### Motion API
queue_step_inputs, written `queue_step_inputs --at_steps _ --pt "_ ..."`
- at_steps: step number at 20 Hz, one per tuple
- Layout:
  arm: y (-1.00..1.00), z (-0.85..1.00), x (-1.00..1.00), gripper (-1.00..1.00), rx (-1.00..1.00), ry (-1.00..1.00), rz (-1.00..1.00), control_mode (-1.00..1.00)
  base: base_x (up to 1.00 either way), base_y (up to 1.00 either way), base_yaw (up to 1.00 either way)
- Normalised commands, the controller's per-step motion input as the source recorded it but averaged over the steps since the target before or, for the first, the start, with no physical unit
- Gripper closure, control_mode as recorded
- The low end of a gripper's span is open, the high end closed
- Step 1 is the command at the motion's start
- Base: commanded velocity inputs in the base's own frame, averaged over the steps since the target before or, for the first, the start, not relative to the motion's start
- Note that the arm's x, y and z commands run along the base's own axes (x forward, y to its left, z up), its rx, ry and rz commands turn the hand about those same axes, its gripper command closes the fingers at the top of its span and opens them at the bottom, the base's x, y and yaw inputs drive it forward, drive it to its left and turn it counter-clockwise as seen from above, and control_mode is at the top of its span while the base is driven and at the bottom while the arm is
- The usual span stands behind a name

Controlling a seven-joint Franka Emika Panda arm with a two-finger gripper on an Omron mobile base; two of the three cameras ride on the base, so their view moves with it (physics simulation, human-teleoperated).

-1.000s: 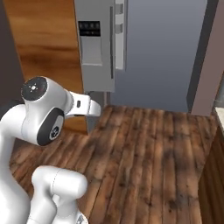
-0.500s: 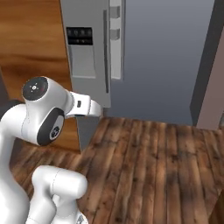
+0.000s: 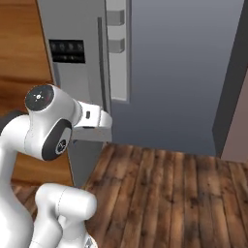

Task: Take the cheese, chicken drumstick, and carrot from the fridge and place them on the plate on the dining counter to create an appetizer plate.

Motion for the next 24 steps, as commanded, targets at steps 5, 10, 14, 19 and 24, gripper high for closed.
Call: queue_step_inputs --at_steps 5,10,14,19,24 --pt "0.00 0.00 0.00 -1.00 0.00 0.00 0.00 1.00 0.47 -0.65 0.00" --pt "0.00 0.00 0.00 -1.00 0.00 0.00 0.00 1.00 0.10 -0.83 0.00" --pt "0.00 0.00 0.00 -1.00 0.00 0.00 0.00 1.00 0.08 -0.75 0.00" --pt "0.00 0.00 0.00 -1.00 0.00 0.00 0.00 1.00 0.38 -0.32 0.00" --pt "0.00 0.00 0.00 -1.00 0.00 0.00 0.00 1.00 0.78 0.00 0.07"
